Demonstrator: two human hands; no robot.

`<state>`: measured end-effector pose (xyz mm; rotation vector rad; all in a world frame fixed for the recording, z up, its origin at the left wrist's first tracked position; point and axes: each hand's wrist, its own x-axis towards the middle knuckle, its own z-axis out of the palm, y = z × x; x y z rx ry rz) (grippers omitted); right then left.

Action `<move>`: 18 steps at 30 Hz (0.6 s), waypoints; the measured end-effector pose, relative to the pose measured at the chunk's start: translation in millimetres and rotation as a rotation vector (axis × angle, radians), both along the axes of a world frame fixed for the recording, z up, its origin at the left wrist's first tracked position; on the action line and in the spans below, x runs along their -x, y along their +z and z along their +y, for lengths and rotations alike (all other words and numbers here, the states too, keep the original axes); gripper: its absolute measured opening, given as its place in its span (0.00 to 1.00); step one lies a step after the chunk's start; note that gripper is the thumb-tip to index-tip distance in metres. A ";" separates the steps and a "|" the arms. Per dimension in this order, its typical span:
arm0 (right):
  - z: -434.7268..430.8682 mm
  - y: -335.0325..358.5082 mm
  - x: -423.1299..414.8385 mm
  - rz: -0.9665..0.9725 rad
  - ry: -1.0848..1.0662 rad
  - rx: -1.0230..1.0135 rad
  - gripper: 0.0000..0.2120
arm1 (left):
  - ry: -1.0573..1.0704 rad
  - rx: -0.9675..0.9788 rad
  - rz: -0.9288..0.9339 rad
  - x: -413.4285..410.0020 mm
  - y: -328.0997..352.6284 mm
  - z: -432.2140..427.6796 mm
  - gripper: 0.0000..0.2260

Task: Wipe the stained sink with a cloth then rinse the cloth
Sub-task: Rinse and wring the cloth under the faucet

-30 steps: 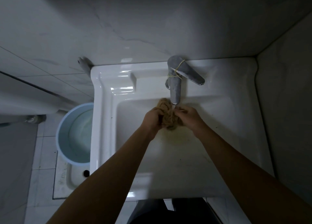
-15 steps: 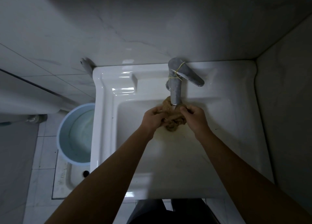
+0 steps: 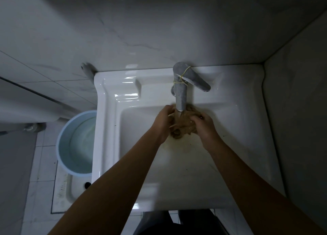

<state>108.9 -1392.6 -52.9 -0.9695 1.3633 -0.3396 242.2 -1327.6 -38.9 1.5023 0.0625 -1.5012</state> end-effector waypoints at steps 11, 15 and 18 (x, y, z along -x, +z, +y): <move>0.8 1.9 23.3 0.018 0.181 0.086 0.07 | -0.270 0.003 -0.324 18.7 6.0 -27.5 0.16; 8.5 1.6 11.8 0.010 0.247 0.203 0.06 | -0.350 -0.098 -0.421 10.2 1.0 -2.1 0.15; 13.0 -0.4 3.0 0.024 0.263 0.277 0.07 | -0.161 -0.088 -0.324 -5.5 -5.1 14.3 0.02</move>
